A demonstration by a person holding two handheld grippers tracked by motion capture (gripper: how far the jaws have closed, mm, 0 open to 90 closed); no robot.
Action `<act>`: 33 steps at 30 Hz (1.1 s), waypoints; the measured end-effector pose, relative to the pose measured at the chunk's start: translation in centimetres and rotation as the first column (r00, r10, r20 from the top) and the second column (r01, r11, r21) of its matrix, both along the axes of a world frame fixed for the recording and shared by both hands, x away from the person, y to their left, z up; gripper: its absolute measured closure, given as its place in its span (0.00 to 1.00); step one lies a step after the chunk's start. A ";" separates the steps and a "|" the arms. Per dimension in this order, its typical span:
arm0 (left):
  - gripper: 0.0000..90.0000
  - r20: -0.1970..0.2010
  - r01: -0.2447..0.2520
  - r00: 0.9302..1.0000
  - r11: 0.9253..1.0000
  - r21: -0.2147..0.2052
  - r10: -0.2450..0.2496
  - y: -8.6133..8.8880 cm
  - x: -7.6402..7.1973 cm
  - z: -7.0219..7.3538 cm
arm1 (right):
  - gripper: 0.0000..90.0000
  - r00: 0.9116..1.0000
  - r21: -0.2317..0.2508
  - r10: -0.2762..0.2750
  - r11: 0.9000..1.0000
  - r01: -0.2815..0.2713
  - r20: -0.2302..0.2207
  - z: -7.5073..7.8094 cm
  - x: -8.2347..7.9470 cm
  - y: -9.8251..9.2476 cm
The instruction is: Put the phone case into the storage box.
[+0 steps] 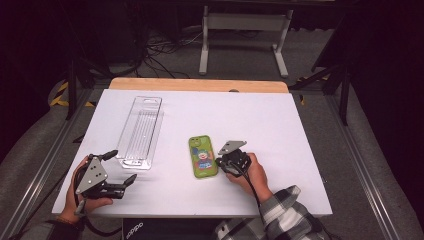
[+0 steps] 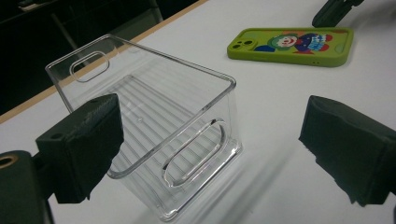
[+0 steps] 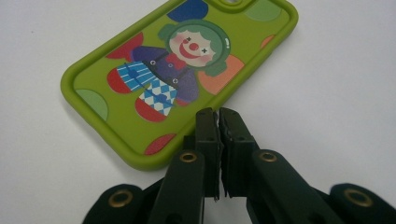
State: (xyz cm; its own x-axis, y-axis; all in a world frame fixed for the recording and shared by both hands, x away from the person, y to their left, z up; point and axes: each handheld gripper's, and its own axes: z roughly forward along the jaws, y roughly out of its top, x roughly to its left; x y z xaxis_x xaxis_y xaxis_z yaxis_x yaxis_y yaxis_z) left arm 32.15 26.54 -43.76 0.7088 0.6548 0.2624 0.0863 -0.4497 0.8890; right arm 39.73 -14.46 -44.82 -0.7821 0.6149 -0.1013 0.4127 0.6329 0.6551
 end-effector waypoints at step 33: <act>0.08 -0.004 0.006 1.000 1.000 0.012 -0.006 -0.2 0.0 -0.1 | 0.95 1.000 0.004 0.027 1.000 -0.027 -0.005 -0.1 -0.6 0.8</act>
State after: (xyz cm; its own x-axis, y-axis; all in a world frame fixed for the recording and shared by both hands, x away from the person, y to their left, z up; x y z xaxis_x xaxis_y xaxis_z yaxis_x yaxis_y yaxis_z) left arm 32.18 26.38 -43.84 0.7140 0.6470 0.2675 0.0869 -0.4611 0.8831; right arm 39.15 -13.62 -44.90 -0.7991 0.5935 -0.0952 0.3984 0.6416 0.6554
